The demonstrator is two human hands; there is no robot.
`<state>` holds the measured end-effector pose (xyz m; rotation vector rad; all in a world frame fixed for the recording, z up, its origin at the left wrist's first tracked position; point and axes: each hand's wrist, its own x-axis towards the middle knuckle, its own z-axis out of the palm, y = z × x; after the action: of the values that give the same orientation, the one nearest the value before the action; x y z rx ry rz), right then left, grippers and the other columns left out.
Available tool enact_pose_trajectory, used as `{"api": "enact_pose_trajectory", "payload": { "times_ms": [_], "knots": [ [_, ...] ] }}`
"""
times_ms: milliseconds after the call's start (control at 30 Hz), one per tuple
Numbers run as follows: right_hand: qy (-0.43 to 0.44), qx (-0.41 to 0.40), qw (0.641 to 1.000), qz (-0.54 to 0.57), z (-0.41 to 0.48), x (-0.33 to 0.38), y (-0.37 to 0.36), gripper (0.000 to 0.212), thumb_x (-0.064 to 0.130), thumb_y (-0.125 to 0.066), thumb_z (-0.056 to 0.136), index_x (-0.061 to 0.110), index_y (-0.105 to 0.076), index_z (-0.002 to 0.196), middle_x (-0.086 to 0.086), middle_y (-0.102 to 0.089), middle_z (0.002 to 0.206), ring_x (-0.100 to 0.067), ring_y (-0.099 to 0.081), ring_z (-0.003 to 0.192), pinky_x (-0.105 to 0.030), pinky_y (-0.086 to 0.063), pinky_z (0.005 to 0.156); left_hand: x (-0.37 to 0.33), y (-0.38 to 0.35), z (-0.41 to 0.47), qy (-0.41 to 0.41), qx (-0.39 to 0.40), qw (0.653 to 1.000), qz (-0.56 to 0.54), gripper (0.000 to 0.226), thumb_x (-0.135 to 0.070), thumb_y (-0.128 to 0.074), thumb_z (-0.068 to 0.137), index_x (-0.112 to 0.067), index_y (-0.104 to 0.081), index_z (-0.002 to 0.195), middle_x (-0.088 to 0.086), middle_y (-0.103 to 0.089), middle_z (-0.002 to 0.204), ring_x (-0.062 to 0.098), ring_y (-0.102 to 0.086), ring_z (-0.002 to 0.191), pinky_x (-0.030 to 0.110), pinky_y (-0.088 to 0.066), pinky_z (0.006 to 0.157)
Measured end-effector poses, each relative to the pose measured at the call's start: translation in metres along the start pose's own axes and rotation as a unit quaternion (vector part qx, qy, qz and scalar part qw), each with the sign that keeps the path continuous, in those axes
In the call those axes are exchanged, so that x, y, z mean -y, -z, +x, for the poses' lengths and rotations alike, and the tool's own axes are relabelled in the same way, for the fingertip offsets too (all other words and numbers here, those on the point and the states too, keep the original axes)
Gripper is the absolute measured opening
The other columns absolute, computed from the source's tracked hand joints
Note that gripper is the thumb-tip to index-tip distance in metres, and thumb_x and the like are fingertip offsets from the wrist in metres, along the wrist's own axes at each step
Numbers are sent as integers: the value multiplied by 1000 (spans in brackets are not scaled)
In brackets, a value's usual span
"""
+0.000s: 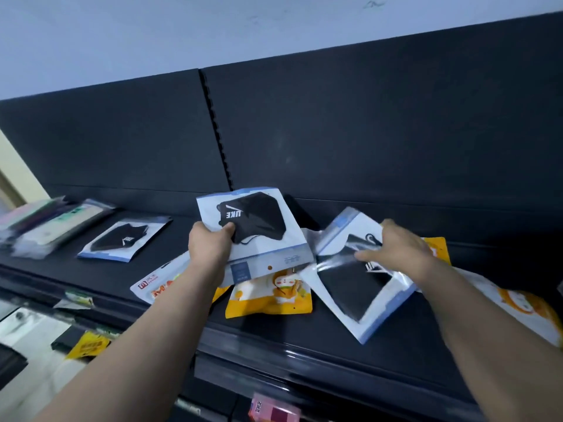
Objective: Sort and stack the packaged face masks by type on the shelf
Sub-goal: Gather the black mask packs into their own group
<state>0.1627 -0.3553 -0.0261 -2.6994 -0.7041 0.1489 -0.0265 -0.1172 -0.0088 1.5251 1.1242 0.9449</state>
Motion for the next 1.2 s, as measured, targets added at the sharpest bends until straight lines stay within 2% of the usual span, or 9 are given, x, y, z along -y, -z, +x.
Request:
{"api": "enact_pose_trajectory", "payload": {
  "times_ms": [167,300,400,533,700,800,933,1067,1200],
  "knots": [
    [-51,-53,964,256,-8,4,13,31,34,-58,87,13,-48,107,-7,-59,113,-31,-57,102,-42,-48,88,2,-7,2,-5,-13,1000,-19,30,-23,-66,81,-5,-55,103,12,-65,102,31,-63,93,44,-54,83],
    [-93,-174,916,351,-26,29,4,34,29,-53,90,14,-46,120,-5,-59,117,-32,-56,106,-43,-46,91,12,20,14,0,-72,997,-24,34,-24,-63,84,-2,-54,109,13,-63,107,31,-61,98,39,-50,80],
    [-74,-224,863,446,-40,68,-4,31,26,-54,87,18,-48,116,3,-57,103,-26,-57,98,-41,-47,88,21,57,28,20,-119,991,-56,33,-18,-60,87,-1,-51,114,11,-59,107,29,-57,96,36,-46,83],
    [-17,-93,835,542,-53,147,-37,20,23,-59,77,22,-57,97,-1,-68,97,-25,-65,91,-45,-54,85,36,119,53,38,-159,984,-76,31,-8,-54,85,0,-50,115,10,-57,104,27,-55,89,32,-44,78],
    [18,2,854,520,-69,242,-95,16,13,-53,80,20,-59,93,-3,-70,97,-27,-66,92,-45,-54,87,67,215,96,45,-146,987,-55,33,-6,-55,78,-3,-55,111,13,-63,104,30,-60,89,35,-47,72],
    [44,39,860,507,-83,299,-122,14,10,-52,90,23,-57,94,-4,-68,101,-24,-66,91,-40,-54,82,92,288,129,59,-140,988,-11,30,-9,-63,74,-8,-58,104,14,-66,103,33,-64,91,43,-55,78],
    [53,57,874,479,-89,358,-154,25,16,-55,92,22,-51,115,-1,-66,106,-19,-65,91,-38,-55,80,111,359,163,67,-112,991,40,27,-8,-65,79,-6,-59,106,16,-67,103,35,-65,92,48,-55,82],
    [15,65,830,553,-89,397,-178,29,16,-55,93,17,-52,122,-2,-67,110,-20,-67,95,-35,-55,78,119,388,194,54,-83,994,43,29,-8,-65,81,-5,-59,110,15,-67,106,34,-65,92,50,-55,86],
    [-63,-6,795,604,-75,412,-184,26,15,-56,93,11,-57,119,-9,-68,109,-27,-65,96,-44,-52,91,118,375,220,46,-27,998,47,28,-9,-63,84,-7,-58,112,14,-66,104,33,-65,93,49,-54,87]
  ]
}}
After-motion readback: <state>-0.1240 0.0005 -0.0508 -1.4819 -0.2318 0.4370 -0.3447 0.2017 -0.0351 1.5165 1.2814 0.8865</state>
